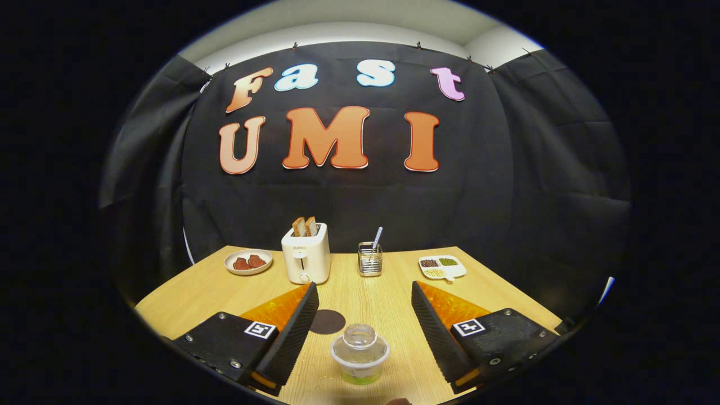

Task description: Take the bottle from table, then pour the juice into the cup, finally place the bottle on the coaster

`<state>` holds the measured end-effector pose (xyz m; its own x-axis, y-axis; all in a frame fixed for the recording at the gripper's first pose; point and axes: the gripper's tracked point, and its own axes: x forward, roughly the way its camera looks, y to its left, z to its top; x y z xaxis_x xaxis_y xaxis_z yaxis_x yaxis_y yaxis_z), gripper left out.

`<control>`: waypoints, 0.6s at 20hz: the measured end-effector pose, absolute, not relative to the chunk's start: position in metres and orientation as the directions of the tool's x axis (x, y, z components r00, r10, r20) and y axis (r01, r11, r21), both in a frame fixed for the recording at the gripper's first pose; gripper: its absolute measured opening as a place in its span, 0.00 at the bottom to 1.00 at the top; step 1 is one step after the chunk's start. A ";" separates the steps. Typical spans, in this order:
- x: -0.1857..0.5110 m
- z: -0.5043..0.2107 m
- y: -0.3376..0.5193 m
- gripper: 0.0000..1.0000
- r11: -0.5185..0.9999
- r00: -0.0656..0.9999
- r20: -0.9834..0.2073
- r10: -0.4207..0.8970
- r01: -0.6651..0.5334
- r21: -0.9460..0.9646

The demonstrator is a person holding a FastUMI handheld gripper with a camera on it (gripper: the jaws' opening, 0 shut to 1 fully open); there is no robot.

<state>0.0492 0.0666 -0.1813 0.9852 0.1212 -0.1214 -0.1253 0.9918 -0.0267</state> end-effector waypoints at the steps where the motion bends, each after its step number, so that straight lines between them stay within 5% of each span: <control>1: 0.051 -0.191 0.066 0.99 0.991 0.984 -0.132 0.121 -0.127 -0.036; 12: 0.042 -0.285 0.064 0.99 0.991 0.949 -0.289 0.124 -0.131 -0.005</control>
